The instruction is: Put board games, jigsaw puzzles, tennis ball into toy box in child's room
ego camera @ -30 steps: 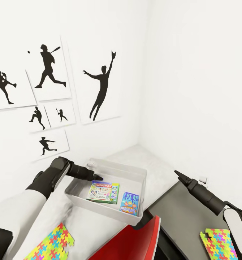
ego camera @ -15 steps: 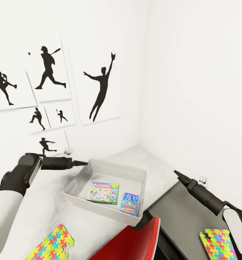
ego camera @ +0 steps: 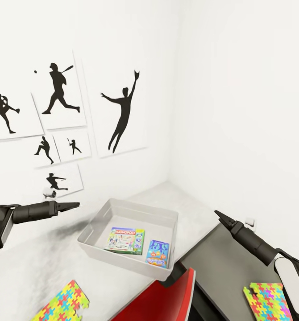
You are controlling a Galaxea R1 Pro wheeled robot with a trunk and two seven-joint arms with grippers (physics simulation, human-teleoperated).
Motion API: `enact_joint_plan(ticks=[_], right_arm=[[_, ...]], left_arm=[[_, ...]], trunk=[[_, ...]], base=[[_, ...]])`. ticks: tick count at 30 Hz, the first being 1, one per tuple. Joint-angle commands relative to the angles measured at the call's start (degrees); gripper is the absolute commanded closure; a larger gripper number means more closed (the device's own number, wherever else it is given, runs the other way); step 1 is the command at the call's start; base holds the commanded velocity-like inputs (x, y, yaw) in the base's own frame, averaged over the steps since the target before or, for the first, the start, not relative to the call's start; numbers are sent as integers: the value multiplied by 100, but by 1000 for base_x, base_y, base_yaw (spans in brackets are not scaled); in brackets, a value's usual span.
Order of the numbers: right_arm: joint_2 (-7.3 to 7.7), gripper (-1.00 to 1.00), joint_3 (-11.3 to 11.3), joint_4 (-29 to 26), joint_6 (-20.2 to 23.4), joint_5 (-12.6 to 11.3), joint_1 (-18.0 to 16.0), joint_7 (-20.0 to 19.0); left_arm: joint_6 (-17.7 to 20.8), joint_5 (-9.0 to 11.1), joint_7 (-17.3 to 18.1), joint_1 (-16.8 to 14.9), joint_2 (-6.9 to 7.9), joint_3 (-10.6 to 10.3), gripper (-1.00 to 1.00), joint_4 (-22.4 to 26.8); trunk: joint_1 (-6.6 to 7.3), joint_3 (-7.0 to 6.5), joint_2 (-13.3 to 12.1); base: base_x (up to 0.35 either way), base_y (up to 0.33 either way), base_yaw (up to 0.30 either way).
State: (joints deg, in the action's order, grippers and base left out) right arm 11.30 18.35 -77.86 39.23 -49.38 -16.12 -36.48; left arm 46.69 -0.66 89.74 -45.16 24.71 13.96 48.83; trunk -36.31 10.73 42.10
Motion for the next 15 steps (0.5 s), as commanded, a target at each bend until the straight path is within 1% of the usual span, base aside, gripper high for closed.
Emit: enact_joint_plan(ticks=[1,2,5,9,15], right_arm=[[-3,-100,6,0,38,-22,-5,-4],[-7,-100,2,-1,36,-21,-5,-6],[-11,-100,-3,-1,32,-20,-5,-5],[-20,-100,-9,-2,27,-21,-5,-3],[-42,-100,-120,-2,-50,-18,-5,0]], left_arm=[[39,-7,26,11,8,91,-100,-4],[8,-11,26,32,17,240,-100,-11],[-27,-20,26,54,24,419,-100,-18],[-44,-15,26,63,23,489,-100,-21],[-41,-7,26,67,17,529,-100,-22]], trunk=[[-1,0,7],[-1,-9,7],[-1,-36,7],[-1,-72,7],[-1,-127,7]], base=[[-40,0,-33],[-93,0,-21],[-160,0,-13],[-183,0,-5],[-55,0,-1]])
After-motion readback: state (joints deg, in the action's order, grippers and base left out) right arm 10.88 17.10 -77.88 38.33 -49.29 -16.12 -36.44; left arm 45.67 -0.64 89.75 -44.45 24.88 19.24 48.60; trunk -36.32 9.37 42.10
